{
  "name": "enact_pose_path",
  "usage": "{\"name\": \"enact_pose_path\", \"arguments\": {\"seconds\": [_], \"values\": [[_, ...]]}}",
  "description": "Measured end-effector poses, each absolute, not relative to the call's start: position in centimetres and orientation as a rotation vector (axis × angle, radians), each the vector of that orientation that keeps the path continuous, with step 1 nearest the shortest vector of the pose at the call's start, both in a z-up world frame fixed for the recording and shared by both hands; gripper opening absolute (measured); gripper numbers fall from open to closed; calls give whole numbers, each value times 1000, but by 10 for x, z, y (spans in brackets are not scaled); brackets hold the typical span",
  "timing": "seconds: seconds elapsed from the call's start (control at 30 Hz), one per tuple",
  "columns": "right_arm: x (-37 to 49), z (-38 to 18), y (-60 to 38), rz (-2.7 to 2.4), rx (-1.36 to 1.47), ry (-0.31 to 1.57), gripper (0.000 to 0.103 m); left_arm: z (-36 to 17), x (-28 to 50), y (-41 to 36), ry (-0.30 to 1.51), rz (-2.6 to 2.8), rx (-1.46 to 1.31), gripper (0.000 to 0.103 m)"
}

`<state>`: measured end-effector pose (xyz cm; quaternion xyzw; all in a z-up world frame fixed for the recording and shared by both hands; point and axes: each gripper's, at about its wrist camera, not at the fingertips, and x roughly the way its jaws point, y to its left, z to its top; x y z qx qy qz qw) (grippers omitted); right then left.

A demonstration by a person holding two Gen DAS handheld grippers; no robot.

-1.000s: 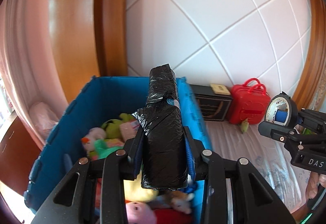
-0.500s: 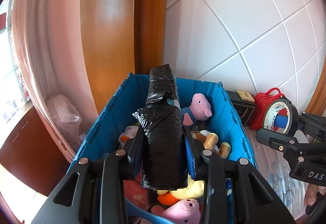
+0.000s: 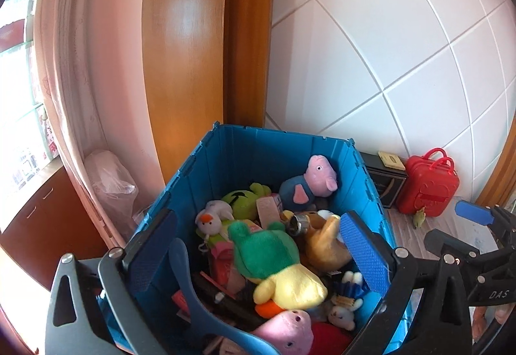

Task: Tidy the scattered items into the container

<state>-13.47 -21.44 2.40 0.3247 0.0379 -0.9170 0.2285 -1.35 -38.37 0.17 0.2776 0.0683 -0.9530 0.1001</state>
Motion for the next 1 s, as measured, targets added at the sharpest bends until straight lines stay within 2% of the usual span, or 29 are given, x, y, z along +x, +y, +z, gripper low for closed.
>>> {"name": "enact_pose_path", "arguments": {"seconds": [0.33,0.47,1.0], "values": [[-83,30,-103,-2601,950,-5,103,3,17,-265,114,-2882,977,102],[-61,25,-57,-2638,982,8,103,0,29,-223,100,-2858,1026,102],[5,25,63,-2702,1021,-27,103,9,79,-119,20,-2792,1007,102]]}}
